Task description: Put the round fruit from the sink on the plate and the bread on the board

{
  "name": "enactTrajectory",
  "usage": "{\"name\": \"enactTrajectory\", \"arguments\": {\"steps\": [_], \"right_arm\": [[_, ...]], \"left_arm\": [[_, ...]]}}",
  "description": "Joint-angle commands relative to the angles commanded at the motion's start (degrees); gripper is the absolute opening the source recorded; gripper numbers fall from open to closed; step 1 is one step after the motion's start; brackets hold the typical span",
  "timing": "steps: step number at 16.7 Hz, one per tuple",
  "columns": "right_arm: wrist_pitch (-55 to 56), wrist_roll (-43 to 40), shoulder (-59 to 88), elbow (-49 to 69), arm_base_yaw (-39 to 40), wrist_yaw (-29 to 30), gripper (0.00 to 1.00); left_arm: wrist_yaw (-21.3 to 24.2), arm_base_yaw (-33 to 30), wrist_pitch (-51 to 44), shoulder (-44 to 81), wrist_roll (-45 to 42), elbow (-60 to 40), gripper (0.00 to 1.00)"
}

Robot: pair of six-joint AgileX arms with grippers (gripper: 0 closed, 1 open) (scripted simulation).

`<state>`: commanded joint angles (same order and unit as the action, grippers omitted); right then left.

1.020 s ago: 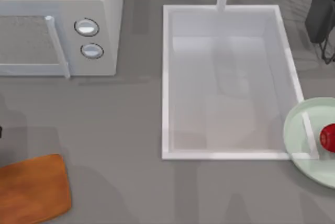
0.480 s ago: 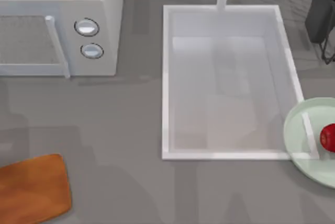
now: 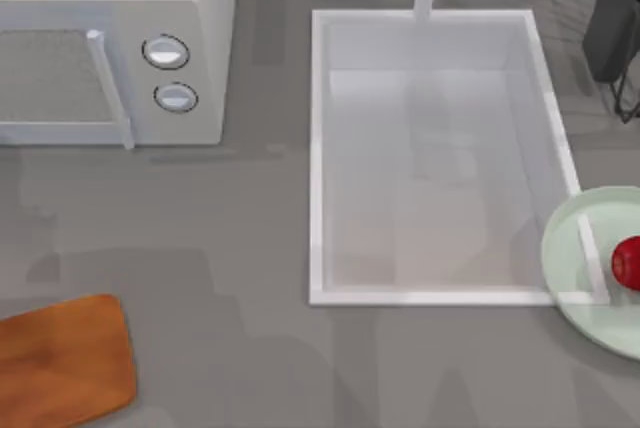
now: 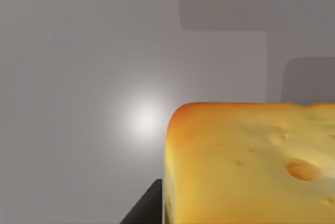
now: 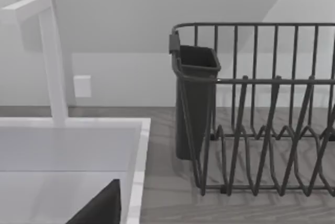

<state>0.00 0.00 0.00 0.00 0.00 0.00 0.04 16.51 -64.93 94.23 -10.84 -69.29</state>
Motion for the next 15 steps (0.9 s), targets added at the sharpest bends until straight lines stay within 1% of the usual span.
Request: {"name": "enactTrajectory", "arguments": {"steps": [2,4,7,9,11,15], "right_arm": [[0.0,0.0,0.0,0.0,0.0,0.0,1.0],[0.0,0.0,0.0,0.0,0.0,0.0,1.0],[0.0,0.0,0.0,0.0,0.0,0.0,1.0],[0.0,0.0,0.0,0.0,0.0,0.0,1.0],[0.0,0.0,0.0,0.0,0.0,0.0,1.0],[0.0,0.0,0.0,0.0,0.0,0.0,1.0]], "left_arm": [[-0.03,0.09,0.15,0.23,-0.08,0.16,0.0],[-0.02,-0.21,0.02,0.26,1.74,0.3,0.0],[0.01,-1.49,-0.36,0.21,8.98,0.88,0.0],[0.04,-2.85,-0.46,-0.24,16.82,1.89,0.0],[0.08,-4.59,-0.31,-1.25,26.81,3.65,0.0],[0.25,-8.62,0.37,-4.15,51.17,8.71,0.0]]}}
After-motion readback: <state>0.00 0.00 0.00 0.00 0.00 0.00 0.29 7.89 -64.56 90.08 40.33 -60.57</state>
